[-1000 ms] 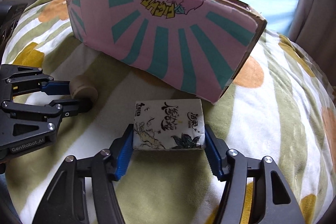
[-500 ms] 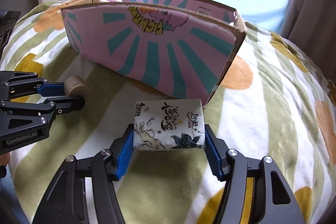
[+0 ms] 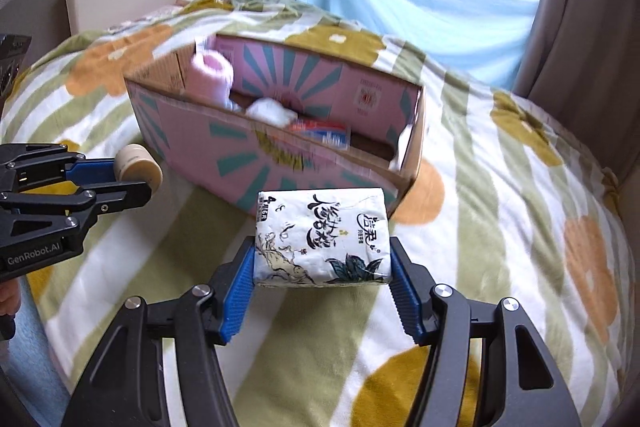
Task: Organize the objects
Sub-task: 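Carry the jar and tissue pack into the box and open both grippers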
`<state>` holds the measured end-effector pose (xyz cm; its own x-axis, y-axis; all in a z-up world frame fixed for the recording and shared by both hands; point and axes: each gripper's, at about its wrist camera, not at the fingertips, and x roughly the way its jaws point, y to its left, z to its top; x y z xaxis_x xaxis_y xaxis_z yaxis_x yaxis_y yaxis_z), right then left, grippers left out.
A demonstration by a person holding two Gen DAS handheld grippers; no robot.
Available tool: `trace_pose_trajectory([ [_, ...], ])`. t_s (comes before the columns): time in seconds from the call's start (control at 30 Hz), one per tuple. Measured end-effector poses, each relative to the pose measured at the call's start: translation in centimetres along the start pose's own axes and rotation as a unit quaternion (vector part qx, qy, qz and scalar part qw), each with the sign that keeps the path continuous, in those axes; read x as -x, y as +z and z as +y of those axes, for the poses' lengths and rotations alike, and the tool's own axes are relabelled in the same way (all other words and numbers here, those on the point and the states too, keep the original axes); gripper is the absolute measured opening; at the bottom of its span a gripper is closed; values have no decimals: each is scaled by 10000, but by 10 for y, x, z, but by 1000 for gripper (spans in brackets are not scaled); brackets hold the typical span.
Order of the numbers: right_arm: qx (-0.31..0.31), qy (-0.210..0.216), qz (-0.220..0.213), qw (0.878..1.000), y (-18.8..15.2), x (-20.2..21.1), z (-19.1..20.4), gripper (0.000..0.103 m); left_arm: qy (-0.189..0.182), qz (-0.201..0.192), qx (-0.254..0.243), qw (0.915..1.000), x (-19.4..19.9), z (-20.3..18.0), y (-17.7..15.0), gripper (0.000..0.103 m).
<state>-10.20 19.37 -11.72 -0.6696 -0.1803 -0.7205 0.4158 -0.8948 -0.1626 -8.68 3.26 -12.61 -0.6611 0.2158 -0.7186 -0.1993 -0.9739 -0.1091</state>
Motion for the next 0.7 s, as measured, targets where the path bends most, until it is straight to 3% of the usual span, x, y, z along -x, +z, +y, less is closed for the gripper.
trace_pose_trajectory([
  [0.27,-482,172,-167,9985,55,13,-8,58,122,-353,-57,9993,32,31,53,25],
  [0.43,-803,248,-127,9964,89,11,-14,58,161,-396,-46,9991,32,54,87,25],
  [0.7,-1456,394,278,9882,129,-28,-33,58,109,51,-219,9997,-12,76,140,25],
])
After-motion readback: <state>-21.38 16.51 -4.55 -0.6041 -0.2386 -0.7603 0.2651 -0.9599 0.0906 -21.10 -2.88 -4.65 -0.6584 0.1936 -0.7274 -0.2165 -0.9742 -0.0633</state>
